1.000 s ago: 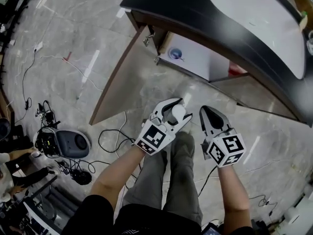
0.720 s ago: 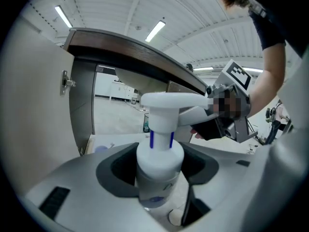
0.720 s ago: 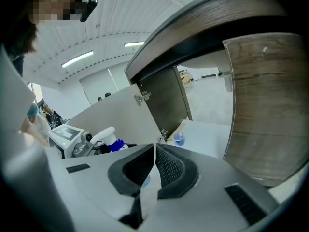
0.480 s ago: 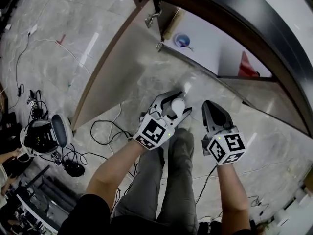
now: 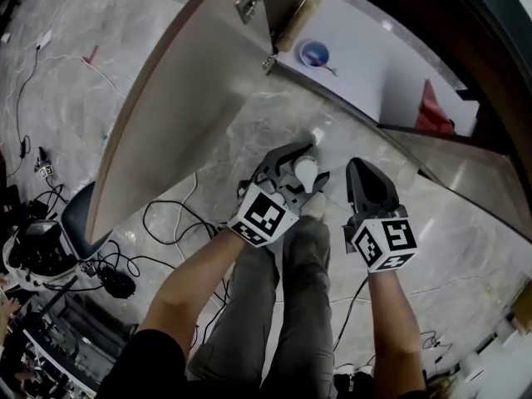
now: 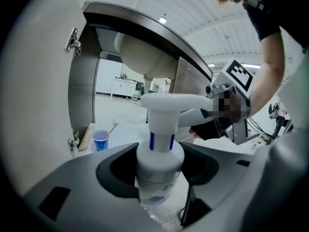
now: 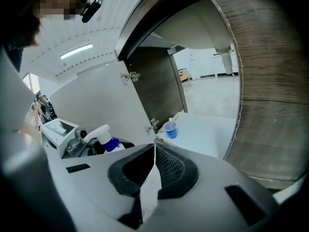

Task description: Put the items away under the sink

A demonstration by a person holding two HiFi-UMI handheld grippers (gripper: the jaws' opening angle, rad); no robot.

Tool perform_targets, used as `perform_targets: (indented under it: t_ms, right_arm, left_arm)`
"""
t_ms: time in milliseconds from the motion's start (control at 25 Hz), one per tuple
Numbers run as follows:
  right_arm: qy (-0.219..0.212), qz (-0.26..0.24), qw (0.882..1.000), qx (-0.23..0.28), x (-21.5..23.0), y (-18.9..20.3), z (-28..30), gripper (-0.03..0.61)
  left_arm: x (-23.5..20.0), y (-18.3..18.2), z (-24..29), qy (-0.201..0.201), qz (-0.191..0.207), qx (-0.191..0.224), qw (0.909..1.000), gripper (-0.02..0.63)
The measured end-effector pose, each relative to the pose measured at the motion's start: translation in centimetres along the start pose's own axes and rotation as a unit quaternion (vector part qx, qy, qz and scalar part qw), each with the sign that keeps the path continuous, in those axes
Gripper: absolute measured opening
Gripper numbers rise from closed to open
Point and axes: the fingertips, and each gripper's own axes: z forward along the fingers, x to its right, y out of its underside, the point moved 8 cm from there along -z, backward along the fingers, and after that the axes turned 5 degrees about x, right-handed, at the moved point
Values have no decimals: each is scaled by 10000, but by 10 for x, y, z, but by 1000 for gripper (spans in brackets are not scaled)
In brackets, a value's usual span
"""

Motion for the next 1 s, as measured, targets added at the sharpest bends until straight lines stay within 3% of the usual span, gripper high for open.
perform_targets:
  t_ms: [320,520,1000]
  right_arm:
    - [67,-148,9998,65,15,23,35,35]
    - [97,-517,9986,38,22,29,52,35]
    - [411,-418,9982,83,65,27,85,35]
  left_arm:
    - [-20,29,23,-241,-224,-26,9995,242]
    - [-35,36,46,-252,-44,11,9997,242]
    - [-70,32,110,-374,49,299,9988,242]
